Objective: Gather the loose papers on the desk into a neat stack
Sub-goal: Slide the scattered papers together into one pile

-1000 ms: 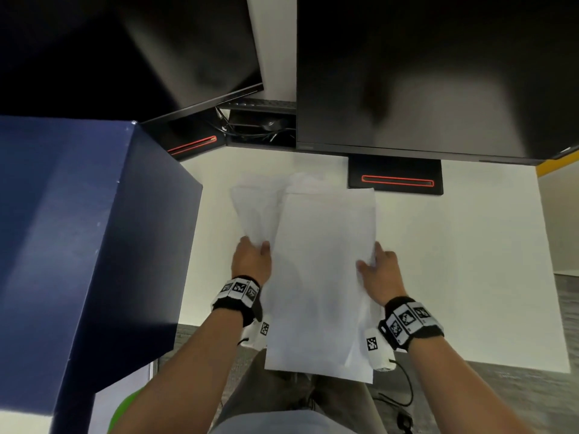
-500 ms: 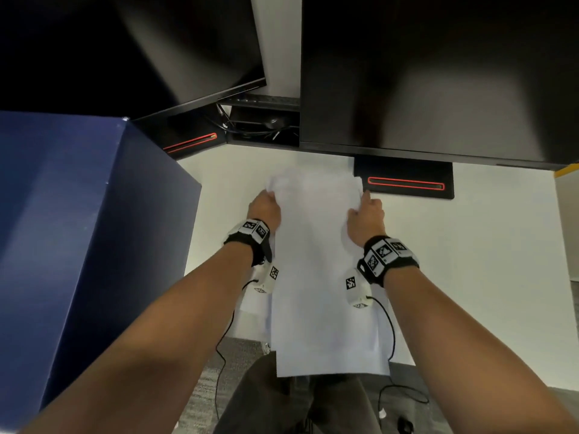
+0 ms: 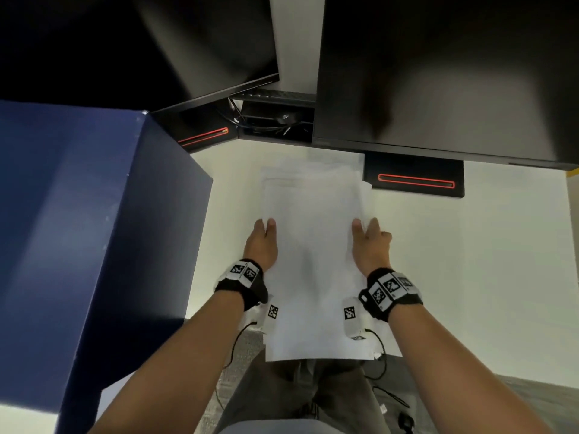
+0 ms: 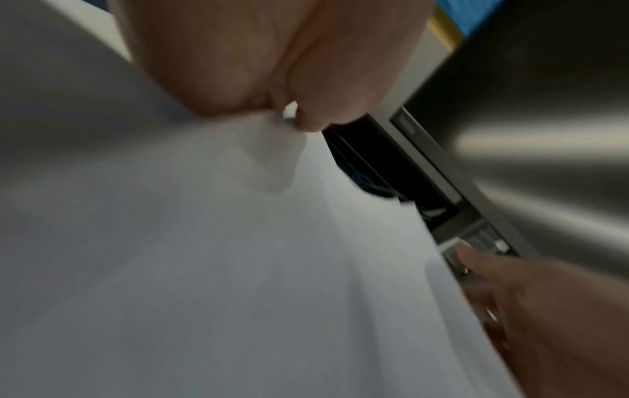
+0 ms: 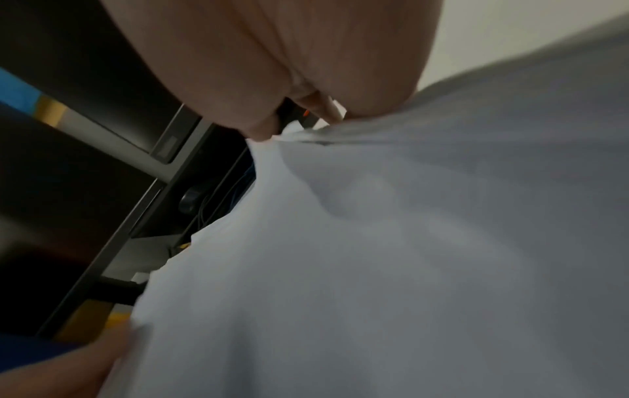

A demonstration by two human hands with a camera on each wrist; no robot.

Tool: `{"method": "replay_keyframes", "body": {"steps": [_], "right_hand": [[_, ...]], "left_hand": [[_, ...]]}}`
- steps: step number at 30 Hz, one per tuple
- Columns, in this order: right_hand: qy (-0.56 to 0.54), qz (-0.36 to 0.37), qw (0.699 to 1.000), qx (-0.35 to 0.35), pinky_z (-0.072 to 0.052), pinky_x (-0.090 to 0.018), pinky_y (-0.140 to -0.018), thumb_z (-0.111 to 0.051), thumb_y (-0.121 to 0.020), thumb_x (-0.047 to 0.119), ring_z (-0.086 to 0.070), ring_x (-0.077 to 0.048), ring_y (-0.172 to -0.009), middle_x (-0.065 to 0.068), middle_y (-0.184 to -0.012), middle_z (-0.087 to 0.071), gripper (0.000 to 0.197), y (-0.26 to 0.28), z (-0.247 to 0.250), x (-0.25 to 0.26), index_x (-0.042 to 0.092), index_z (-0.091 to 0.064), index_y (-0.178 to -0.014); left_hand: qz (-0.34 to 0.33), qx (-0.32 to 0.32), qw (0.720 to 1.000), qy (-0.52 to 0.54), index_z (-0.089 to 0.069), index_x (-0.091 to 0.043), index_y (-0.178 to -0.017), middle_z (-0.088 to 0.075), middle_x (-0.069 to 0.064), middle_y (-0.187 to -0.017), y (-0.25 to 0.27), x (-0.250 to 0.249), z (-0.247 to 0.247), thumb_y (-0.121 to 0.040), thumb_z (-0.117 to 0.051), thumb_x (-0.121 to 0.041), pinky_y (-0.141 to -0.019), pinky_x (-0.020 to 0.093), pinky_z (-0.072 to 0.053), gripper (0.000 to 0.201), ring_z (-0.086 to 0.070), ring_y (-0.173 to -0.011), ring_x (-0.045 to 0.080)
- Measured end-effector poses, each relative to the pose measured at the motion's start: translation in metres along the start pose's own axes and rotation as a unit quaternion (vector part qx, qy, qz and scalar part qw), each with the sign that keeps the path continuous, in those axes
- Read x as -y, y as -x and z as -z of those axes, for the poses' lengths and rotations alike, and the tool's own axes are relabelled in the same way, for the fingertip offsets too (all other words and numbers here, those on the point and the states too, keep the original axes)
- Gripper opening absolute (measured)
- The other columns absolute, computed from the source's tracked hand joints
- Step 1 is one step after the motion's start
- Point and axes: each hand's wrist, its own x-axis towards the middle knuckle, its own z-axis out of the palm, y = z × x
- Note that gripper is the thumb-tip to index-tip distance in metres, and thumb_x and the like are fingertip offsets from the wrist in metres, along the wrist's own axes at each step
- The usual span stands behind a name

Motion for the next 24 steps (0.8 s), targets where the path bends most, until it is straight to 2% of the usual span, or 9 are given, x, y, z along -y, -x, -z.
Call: {"method": "replay_keyframes", "body": {"steps": [2, 6, 9, 11, 13, 15, 18, 21, 24], "right_hand": [[0.014, 0.017, 1.000, 0.006, -0.037, -0.047, -0.108, -0.039, -0.085, 0.072, -0.046, -0.037, -0.122, -0.016, -0.136, -0.036, 0.081, 0.003, 0.015, -0.014, 0.014, -0.039, -0.140], [0.106, 0.066, 0.992, 0.034, -0.046, -0.035, -0.091, -0.050, -0.096, 0.041, -0.059, -0.032, -0.108, -0.018, -0.125, -0.057, 0.053, 0.031, 0.026, -0.051, 0.006, -0.040, -0.135], [0.087, 0.020, 0.996, 0.002, -0.045, -0.036, -0.087, -0.039, -0.102, 0.026, -0.061, -0.038, -0.108, -0.026, -0.122, -0.061, 0.039, 0.050, 0.016, -0.054, 0.001, -0.039, -0.133], [0.035, -0.009, 0.999, -0.016, -0.044, -0.036, -0.088, -0.037, -0.104, 0.023, -0.059, -0.038, -0.110, -0.027, -0.125, -0.059, 0.038, 0.054, 0.008, -0.046, 0.000, -0.037, -0.134], [-0.011, -0.033, 0.999, -0.025, -0.042, -0.033, -0.084, -0.037, -0.103, 0.023, -0.059, -0.037, -0.109, -0.025, -0.127, -0.057, 0.037, 0.055, 0.004, -0.038, 0.001, -0.038, -0.133], [-0.025, -0.038, 0.999, -0.021, -0.043, -0.032, -0.078, -0.042, -0.101, 0.026, -0.059, -0.033, -0.097, -0.021, -0.123, -0.059, 0.034, 0.055, 0.009, -0.038, 0.003, -0.042, -0.127], [0.058, 0.000, 0.998, -0.013, -0.043, -0.031, -0.080, -0.048, -0.098, 0.029, -0.058, -0.033, -0.101, -0.019, -0.124, -0.057, 0.039, 0.060, 0.028, -0.050, 0.003, -0.044, -0.128], [0.134, 0.035, 0.990, 0.016, -0.045, -0.036, -0.084, -0.043, -0.101, 0.025, -0.059, -0.037, -0.105, -0.025, -0.124, -0.057, 0.039, 0.074, 0.031, -0.061, 0.001, -0.040, -0.131], [0.136, 0.024, 0.989, 0.059, -0.042, -0.033, -0.075, -0.036, -0.101, 0.013, -0.055, -0.030, -0.086, -0.025, -0.116, -0.061, 0.030, 0.088, 0.020, -0.060, 0.002, -0.039, -0.129]], "left_hand": [[-0.001, 0.009, 1.000, -0.007, -0.047, -0.013, -0.137, -0.057, 0.003, -0.121, 0.006, 0.009, 0.017, -0.105, -0.031, -0.043, -0.088, 0.023, -0.033, 0.047, -0.055, -0.110, 0.022], [-0.024, 0.046, 0.976, -0.210, -0.063, -0.011, -0.124, -0.069, 0.007, -0.111, 0.033, 0.059, 0.038, -0.103, -0.044, -0.038, -0.083, 0.022, -0.040, 0.039, -0.064, -0.105, 0.029], [-0.024, 0.007, 0.986, -0.162, -0.071, -0.005, -0.085, -0.067, 0.005, -0.077, 0.051, 0.072, 0.027, -0.100, -0.055, -0.031, -0.071, 0.018, -0.038, 0.035, -0.059, -0.076, 0.021], [-0.014, -0.005, 0.993, -0.117, -0.074, -0.001, -0.082, -0.067, 0.005, -0.075, 0.058, 0.067, 0.015, -0.098, -0.054, -0.020, -0.069, 0.019, -0.040, 0.032, -0.054, -0.065, 0.016], [-0.012, 0.000, 0.993, -0.113, -0.076, -0.003, -0.086, -0.073, 0.007, -0.083, 0.066, 0.064, 0.009, -0.097, -0.052, -0.018, -0.067, 0.019, -0.043, 0.031, -0.059, -0.069, 0.017], [0.007, -0.010, 0.994, -0.108, -0.079, -0.013, -0.094, -0.075, 0.006, -0.092, 0.072, 0.065, 0.018, -0.096, -0.056, -0.029, -0.072, 0.019, -0.046, 0.028, -0.066, -0.079, 0.022], [0.014, -0.020, 0.994, -0.107, -0.081, -0.022, -0.091, -0.077, -0.001, -0.087, 0.076, 0.078, 0.039, -0.088, -0.067, -0.036, -0.077, 0.020, -0.052, 0.019, -0.068, -0.078, 0.017], [0.023, 0.011, 0.992, -0.120, -0.076, -0.019, -0.064, -0.075, 0.000, -0.069, 0.083, 0.084, 0.041, -0.086, -0.070, -0.032, -0.074, 0.028, -0.060, 0.026, -0.071, -0.067, 0.019], [0.029, 0.028, 0.992, -0.122, -0.079, -0.010, -0.075, -0.077, 0.005, -0.074, 0.090, 0.080, 0.027, -0.088, -0.063, -0.022, -0.073, 0.030, -0.061, 0.024, -0.073, -0.072, 0.023]]}}
